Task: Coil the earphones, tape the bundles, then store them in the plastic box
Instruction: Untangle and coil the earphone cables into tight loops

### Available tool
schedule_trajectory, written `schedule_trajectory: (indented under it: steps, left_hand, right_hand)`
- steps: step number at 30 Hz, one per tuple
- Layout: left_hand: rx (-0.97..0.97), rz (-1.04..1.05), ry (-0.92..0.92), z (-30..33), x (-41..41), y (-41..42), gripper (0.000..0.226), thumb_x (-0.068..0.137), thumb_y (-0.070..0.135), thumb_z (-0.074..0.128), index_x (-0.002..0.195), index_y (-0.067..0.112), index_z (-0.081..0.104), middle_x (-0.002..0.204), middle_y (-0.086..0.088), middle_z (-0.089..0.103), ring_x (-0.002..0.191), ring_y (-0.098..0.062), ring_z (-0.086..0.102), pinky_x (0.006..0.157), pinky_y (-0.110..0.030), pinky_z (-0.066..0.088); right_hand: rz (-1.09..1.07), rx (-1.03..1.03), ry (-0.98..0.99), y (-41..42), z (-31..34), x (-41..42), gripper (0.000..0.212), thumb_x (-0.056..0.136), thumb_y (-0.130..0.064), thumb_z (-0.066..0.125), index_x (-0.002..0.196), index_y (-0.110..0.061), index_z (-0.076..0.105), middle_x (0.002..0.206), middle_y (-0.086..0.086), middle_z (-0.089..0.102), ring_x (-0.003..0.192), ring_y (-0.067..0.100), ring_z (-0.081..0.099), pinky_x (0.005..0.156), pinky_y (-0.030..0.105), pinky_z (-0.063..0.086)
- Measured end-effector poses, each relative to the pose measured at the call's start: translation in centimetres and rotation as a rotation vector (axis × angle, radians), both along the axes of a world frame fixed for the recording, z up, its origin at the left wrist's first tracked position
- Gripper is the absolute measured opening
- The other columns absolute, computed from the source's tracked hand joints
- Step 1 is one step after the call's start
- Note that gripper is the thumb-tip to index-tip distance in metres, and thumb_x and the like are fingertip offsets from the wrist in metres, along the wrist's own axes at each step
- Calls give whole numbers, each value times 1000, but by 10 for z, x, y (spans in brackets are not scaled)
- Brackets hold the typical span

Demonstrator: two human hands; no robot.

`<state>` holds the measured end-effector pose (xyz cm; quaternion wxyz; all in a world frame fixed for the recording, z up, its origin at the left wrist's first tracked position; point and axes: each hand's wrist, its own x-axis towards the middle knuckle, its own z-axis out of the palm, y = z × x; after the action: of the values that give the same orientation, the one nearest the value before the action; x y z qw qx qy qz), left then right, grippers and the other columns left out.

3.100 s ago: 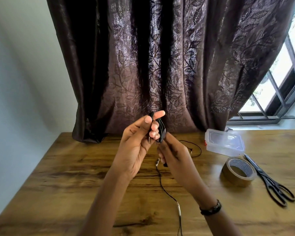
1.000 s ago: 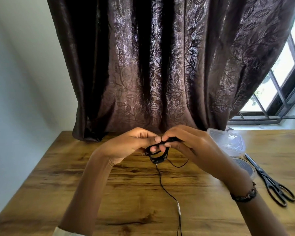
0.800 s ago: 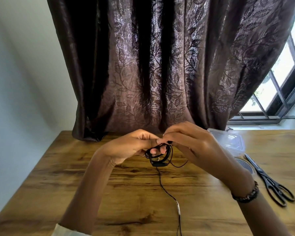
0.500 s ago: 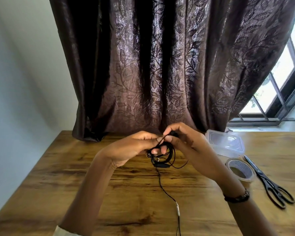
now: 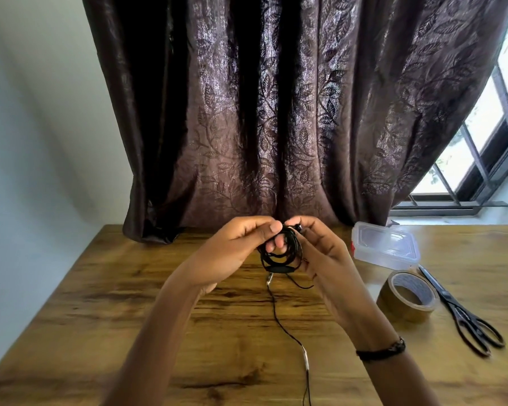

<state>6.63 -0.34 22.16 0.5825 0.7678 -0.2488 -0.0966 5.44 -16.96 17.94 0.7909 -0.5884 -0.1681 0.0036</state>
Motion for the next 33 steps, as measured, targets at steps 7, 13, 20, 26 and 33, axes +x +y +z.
schedule_trajectory:
  steps: [7,13,20,26,33]
  left_hand:
    - [69,242,-300,-9,2,-6,32,98,24,48,67,22,57,62,9,56,62,-1,54,68,-16,42]
    - [131,364,-479,-12,-1,-9,31,98,25,47,71,16,57,64,9,55,64,-7,56,66,-18,43]
    - [85,258,-328,-6,-8,-8,34,97,34,43,71,17,56,61,10,50,64,-6,51,68,-25,42]
    - [67,280,-281,-2,-8,-6,36,96,39,42,68,21,55,58,10,49,63,-12,49,64,-34,41]
    - [56,286,-237,-3,-5,-5,36,94,39,43,66,19,55,57,11,49,62,-2,49,67,-22,41]
  right_hand:
    - [29,72,89,1,4,-5,24,87,-18,54,105,-10,68,96,7,71,80,8,67,68,16,54]
    - [-44,22,96,4,7,-10,36,100,-26,40,116,-7,66,109,11,73,102,16,69,81,18,54]
    - [-148,39,56,8,1,-10,33,88,-26,55,113,-11,69,110,14,71,110,35,63,97,44,51]
    - [-120,27,12,10,2,-9,28,90,-21,53,111,-11,68,107,9,73,100,18,68,84,27,55]
    - [86,153,92,-1,0,-13,33,89,-11,50,116,-14,70,114,7,72,100,9,68,81,14,52]
